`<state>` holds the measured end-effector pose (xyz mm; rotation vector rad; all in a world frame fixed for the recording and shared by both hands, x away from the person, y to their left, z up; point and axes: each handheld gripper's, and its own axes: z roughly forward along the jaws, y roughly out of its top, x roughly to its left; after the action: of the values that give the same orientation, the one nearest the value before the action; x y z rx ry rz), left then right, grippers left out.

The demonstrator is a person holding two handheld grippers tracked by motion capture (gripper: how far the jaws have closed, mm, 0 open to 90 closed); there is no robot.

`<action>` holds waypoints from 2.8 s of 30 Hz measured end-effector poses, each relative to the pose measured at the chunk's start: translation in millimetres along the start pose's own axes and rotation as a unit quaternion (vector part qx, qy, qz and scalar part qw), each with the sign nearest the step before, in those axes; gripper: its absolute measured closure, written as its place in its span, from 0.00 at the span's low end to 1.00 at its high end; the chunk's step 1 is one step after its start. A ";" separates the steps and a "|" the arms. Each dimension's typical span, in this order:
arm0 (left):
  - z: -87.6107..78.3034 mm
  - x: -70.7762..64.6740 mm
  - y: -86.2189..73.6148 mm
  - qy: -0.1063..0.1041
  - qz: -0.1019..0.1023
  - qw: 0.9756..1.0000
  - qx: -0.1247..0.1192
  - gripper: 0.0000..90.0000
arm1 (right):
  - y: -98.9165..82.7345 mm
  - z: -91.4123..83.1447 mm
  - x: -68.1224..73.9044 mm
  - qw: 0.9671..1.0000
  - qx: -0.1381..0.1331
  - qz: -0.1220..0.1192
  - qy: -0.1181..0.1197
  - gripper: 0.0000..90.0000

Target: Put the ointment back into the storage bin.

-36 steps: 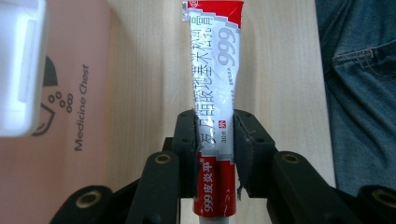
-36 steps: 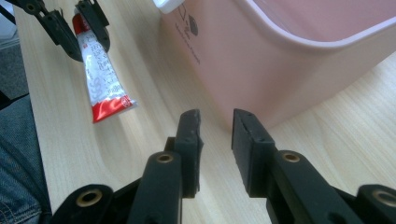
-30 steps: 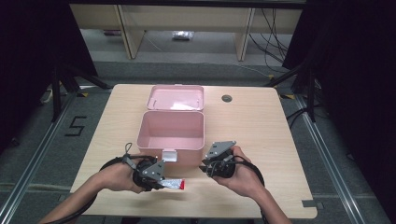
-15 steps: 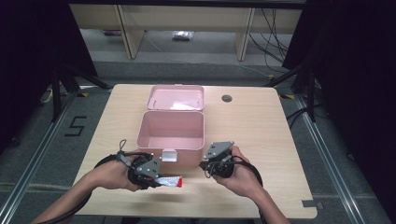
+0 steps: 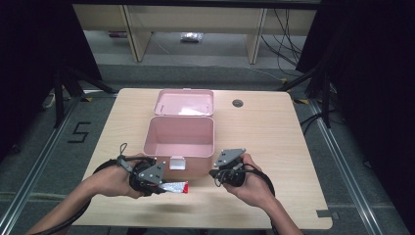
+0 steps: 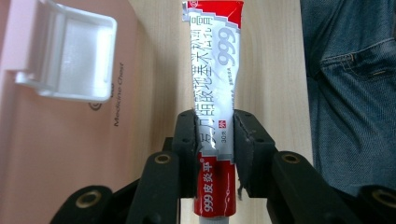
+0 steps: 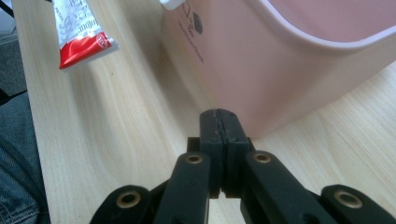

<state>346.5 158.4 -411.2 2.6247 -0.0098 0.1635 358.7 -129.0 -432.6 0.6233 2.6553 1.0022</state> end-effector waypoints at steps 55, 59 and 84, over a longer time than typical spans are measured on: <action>-40.6 25.5 16.2 0.024 0.017 1.000 0.008 0.80 | -2.6 -0.9 0.9 1.000 0.003 0.018 0.003 0.99; -42.4 27.7 17.7 0.026 0.017 1.000 0.006 0.80 | -2.8 -0.7 0.4 1.000 0.002 0.014 0.004 0.99; -57.0 47.4 29.4 0.037 0.019 0.999 0.020 0.80 | -2.1 -3.4 -1.0 1.000 0.002 0.019 0.001 0.99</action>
<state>385.9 161.7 -342.0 2.6572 -0.0306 0.2760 357.7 -132.8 -431.4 0.6747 2.6574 1.0098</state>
